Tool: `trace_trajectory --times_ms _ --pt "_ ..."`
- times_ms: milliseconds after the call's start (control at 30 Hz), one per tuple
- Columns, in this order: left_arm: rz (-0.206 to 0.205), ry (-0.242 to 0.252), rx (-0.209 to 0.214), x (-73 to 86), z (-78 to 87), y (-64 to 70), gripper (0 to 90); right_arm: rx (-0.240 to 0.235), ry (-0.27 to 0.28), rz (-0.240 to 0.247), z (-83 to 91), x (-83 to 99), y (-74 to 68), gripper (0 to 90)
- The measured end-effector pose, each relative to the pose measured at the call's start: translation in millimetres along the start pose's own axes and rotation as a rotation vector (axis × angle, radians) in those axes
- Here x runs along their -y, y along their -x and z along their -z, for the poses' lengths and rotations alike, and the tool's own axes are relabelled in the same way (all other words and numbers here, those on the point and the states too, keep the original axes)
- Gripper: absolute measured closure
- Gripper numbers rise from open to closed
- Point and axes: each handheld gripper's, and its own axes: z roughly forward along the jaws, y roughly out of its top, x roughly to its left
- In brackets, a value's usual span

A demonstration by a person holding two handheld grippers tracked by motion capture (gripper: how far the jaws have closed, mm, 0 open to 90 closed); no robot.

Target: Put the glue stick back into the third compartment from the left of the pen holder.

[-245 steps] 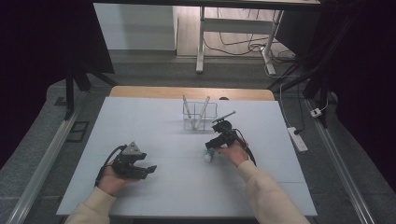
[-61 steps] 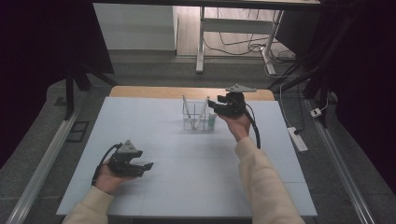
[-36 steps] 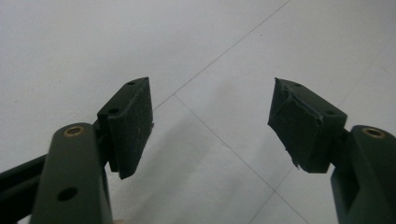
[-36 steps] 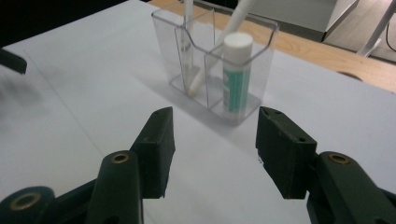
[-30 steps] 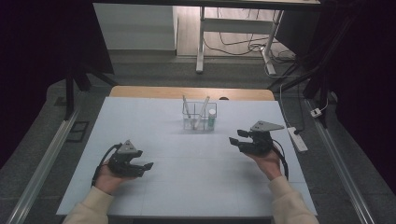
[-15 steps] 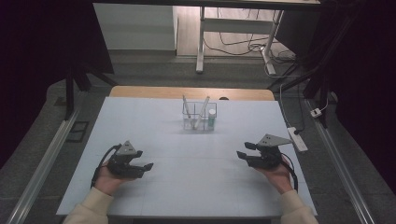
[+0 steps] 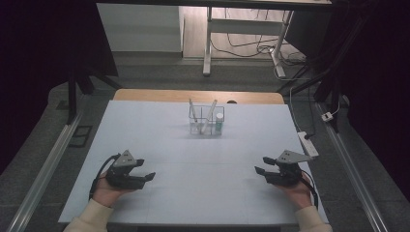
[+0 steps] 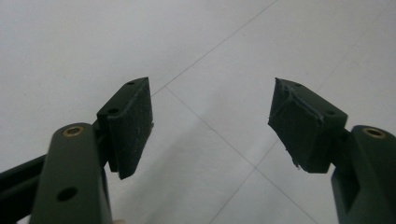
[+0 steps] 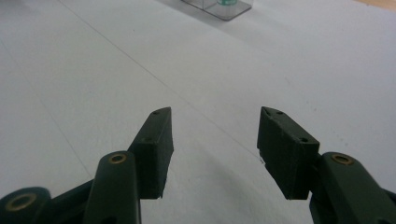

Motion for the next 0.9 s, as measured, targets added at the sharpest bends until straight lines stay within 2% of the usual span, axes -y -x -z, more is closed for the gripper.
trace_trajectory --times_ms 167,400,900 --pt "-0.003 0.001 -0.005 4.8 2.6 0.6 30.0 0.018 -0.014 0.016 3.4 6.0 0.4 44.5" --pt "-0.005 0.006 -0.005 5.2 2.9 0.4 30.0 0.023 -0.024 0.014 3.0 9.9 2.7 43.8" --pt "-0.01 0.007 -0.008 4.8 2.5 0.8 29.8 0.004 -0.034 0.026 0.2 10.0 1.3 42.8"
